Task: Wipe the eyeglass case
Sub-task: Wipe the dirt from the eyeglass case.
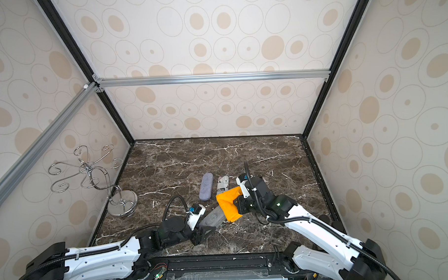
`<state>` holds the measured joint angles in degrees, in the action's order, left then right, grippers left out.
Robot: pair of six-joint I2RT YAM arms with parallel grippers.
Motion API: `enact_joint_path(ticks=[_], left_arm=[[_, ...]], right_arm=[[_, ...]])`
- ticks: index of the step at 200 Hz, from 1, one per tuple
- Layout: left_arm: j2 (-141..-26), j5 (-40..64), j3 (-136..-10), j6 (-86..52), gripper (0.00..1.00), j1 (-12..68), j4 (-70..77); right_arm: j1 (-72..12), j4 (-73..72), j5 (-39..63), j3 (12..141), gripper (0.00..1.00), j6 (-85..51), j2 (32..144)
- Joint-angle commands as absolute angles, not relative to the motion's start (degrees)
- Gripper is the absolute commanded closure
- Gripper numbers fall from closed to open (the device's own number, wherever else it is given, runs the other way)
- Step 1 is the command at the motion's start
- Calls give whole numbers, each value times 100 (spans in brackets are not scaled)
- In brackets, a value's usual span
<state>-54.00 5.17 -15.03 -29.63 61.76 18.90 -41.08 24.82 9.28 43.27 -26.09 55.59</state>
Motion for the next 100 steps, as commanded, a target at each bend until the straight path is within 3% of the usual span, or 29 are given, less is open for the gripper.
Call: enact_joint_path(ticks=[1,33,65,100], left_arm=[[-5334,1559,-1559,-3557,56,5925,2754],[-5359,2073,-1634,-3929,56,5647,3057],[-5392,2273,-1704,-4171,56,5410,3125],[-5526,2498,-1705,-4358,56,5202,3380]], right_arm=[[-4114,2284,1545,4157,100,-2496,5247],[-4403,2087,1861,4095,100,-2505,5384],[-5375,1759,1571,4118,100,-2356,5737],[-5533,1850,967,4041,100,-2502,5844]])
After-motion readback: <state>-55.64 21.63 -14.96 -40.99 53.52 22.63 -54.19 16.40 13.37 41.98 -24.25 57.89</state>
